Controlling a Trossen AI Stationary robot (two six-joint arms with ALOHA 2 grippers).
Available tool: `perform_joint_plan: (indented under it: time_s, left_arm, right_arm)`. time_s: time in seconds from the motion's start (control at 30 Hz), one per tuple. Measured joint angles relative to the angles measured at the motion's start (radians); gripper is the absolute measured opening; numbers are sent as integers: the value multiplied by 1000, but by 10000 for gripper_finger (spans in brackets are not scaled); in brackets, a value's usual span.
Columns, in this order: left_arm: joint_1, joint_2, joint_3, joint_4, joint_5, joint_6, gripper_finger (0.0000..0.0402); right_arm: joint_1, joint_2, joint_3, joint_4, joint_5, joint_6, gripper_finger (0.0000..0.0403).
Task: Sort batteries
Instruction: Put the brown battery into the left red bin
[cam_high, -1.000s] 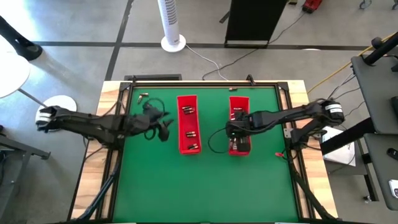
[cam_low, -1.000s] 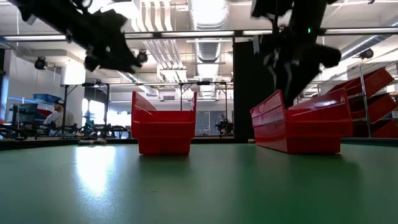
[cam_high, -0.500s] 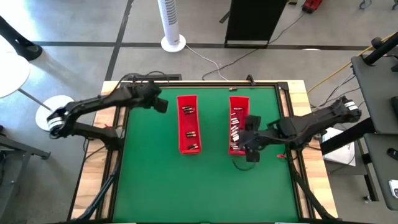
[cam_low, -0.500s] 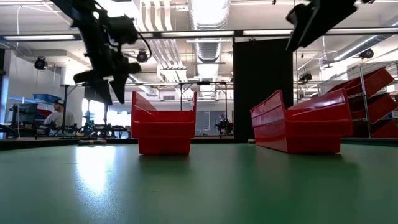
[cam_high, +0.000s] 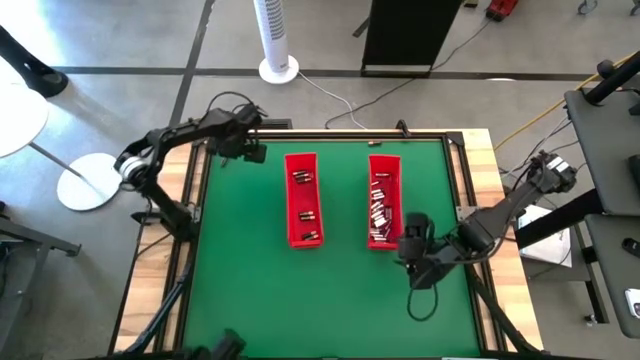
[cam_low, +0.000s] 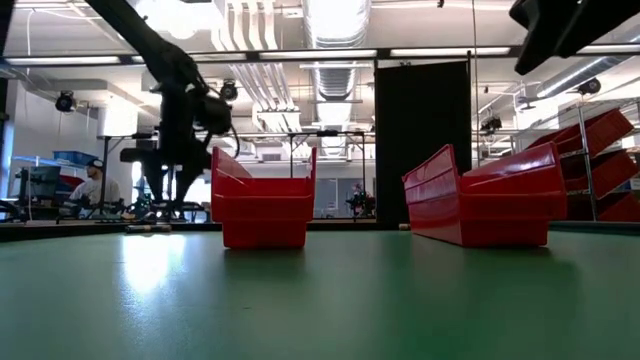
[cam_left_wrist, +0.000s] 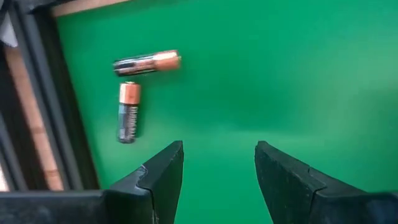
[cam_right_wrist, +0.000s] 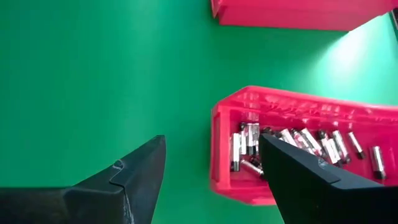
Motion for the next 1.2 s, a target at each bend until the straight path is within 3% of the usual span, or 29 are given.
perform_joint_plan:
  time_s: [0.37,0.97,1.2]
  left_arm:
    - [124,168,77,-133,-40,10,178]
    - [169,164,61,-2,-88,-133,178]
    - [173,227,72,5,-91,-159,178]
  right_arm:
    - [80,0,-39,-2,32,126,238]
    - [164,0,-86,-2,58,255,233]
    - [227,0,-86,-2,72,329,233]
